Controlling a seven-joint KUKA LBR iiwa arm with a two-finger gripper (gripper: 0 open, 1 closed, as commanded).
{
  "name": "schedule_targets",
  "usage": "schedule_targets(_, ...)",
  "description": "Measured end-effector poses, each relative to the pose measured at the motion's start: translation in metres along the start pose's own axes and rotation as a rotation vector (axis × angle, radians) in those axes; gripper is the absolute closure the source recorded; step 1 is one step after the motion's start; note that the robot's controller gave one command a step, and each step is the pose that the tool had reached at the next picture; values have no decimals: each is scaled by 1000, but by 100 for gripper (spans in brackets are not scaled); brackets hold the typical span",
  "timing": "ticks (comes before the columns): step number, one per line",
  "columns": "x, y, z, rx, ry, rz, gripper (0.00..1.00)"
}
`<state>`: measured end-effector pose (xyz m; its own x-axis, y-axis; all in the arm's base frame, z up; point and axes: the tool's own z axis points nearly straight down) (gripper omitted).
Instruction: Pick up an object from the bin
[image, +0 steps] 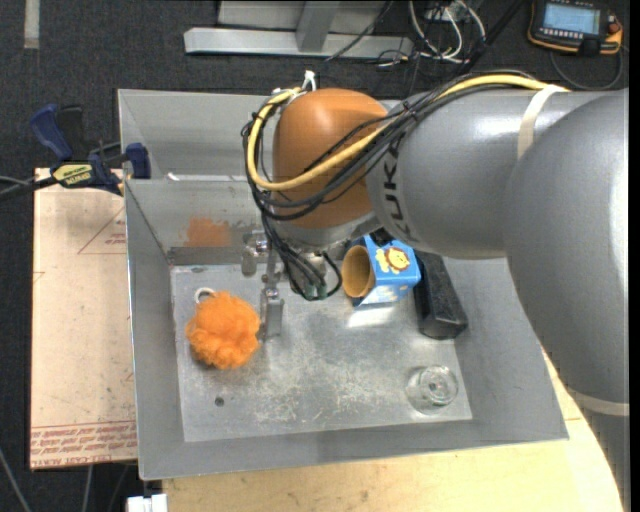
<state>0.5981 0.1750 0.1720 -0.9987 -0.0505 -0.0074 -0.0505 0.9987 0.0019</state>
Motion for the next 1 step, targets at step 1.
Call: schedule_targets(1, 16, 34, 46, -1, 4, 38, 0)
